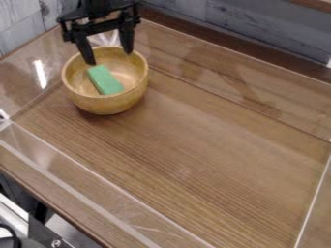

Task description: Remove the green block from inside the brown bowl and put it on the table

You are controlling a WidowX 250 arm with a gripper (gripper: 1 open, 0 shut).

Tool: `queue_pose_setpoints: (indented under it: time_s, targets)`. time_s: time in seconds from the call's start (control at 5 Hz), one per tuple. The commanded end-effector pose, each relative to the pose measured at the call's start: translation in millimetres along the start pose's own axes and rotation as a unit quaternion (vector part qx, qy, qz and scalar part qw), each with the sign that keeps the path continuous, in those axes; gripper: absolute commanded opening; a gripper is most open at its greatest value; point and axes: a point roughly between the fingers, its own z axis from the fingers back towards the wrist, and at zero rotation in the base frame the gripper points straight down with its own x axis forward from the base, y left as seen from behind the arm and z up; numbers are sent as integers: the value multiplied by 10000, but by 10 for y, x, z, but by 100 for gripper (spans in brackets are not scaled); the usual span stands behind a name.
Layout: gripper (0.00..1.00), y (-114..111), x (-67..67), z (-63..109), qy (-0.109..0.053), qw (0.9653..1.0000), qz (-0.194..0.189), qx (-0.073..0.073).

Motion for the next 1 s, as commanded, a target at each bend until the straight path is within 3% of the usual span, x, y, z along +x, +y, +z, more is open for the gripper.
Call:
queue_pose_setpoints:
  time_s: [0.0, 0.4, 0.8]
  targets:
    - [100, 2, 181, 134, -328, 9985, 350, -281]
    - [100, 15, 356, 40, -349, 9966, 634, -388]
    - [100, -25, 423, -43, -307, 9956, 758, -457]
